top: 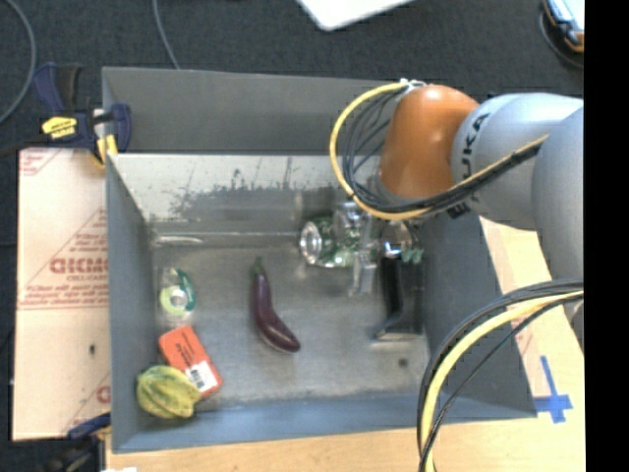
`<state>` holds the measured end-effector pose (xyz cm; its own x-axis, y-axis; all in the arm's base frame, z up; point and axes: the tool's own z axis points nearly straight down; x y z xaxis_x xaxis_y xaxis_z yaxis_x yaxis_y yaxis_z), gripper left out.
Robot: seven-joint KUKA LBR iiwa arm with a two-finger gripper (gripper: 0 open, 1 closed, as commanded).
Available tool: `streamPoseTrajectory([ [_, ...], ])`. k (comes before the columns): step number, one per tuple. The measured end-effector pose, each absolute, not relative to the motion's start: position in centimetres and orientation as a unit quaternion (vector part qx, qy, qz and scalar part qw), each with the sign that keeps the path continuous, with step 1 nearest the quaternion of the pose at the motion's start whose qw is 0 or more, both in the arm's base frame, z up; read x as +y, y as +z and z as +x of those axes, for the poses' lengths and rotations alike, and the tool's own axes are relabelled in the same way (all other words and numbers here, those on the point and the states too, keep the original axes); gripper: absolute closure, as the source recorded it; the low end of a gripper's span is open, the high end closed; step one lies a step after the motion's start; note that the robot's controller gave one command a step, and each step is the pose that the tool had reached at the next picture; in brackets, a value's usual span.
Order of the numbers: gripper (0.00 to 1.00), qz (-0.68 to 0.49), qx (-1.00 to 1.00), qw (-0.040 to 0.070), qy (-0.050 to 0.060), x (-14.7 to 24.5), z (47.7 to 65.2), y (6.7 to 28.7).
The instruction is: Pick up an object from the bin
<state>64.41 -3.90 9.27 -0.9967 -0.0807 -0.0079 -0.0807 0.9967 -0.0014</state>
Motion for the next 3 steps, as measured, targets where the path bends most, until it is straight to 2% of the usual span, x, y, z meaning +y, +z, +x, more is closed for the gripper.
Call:
streamPoseTrajectory([
  [1, 0.0, -0.032, 0.999, 0.007, -0.001, -4.3, 64.4, 12.8],
  [2, 0.0, -0.052, 0.999, 0.011, -0.002, -4.7, 65.1, 8.1],
  [3, 1.0, 0.004, 1.0, 0.009, -0.001, -3.2, 63.2, 7.1],
])
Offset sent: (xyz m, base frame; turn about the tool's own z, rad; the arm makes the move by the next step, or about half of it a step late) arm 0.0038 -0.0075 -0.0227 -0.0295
